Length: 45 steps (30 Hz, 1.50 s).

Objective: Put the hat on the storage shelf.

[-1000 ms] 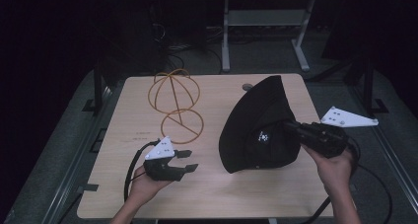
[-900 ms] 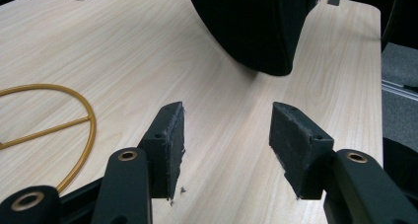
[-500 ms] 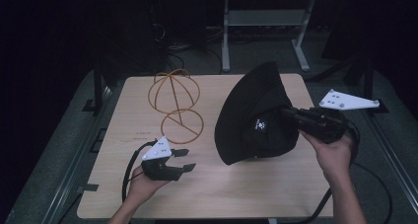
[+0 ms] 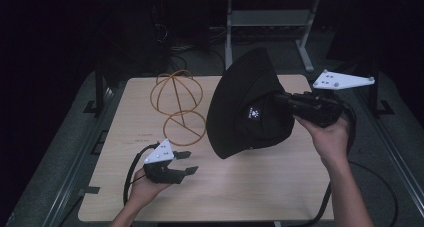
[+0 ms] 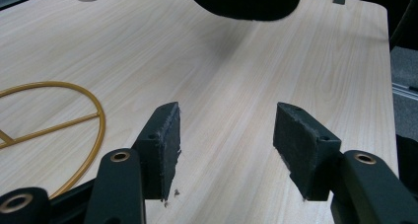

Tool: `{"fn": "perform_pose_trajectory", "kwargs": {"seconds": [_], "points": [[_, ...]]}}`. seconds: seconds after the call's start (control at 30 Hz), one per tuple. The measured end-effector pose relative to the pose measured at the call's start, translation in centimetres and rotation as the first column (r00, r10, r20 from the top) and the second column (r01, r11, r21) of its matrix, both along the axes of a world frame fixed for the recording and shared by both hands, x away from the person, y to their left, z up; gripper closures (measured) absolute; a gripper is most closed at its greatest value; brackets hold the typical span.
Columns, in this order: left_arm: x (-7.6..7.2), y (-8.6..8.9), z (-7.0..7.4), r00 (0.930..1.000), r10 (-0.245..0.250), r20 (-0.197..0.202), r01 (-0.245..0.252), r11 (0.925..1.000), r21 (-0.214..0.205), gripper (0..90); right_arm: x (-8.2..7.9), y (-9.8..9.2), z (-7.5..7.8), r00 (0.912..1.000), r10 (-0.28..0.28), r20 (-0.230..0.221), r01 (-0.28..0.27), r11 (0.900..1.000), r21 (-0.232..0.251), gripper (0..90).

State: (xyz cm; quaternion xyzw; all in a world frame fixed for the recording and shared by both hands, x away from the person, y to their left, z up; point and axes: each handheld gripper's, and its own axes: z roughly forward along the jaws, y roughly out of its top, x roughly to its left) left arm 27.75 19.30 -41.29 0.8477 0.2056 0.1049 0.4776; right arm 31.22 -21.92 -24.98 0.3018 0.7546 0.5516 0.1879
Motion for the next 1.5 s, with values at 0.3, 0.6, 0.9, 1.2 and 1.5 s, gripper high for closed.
{"fn": "perform_pose_trajectory", "kwargs": {"seconds": [0.3, 0.6, 0.9, 1.2, 1.5], "points": [[-0.1, 0.0, -0.3, 1.0000, -0.007, 0.004, 0.007, 0.9999, -0.010, 42.9, 1.4, 1.6, 1.9, 0.9995, 0.032, -0.004, -0.032, 0.9995, -0.002, 85.7], [-0.1, 0.0, -0.2, 0.9999, -0.009, 0.005, 0.009, 0.9999, -0.011, 41.6, 2.8, 3.3, 3.4, 0.9986, 0.053, -0.006, -0.053, 0.9986, -0.002, 85.7], [-0.1, -0.1, -0.4, 0.9998, -0.019, 0.006, 0.019, 0.9998, -0.006, 41.1, 4.0, 5.1, 4.7, 0.9971, 0.075, -0.012, -0.075, 0.9972, -0.003, 85.7], [-0.2, -0.3, -0.4, 0.9997, -0.025, -0.002, 0.025, 0.9997, 0.000, 40.5, 5.1, 6.9, 5.6, 0.9952, 0.096, -0.015, -0.096, 0.9953, -0.013, 85.7], [-0.1, -0.3, -0.5, 0.9992, -0.039, 0.006, 0.039, 0.9992, 0.011, 40.5, 6.2, 8.6, 6.7, 0.9933, 0.114, -0.018, -0.114, 0.9931, -0.024, 85.6]]}}
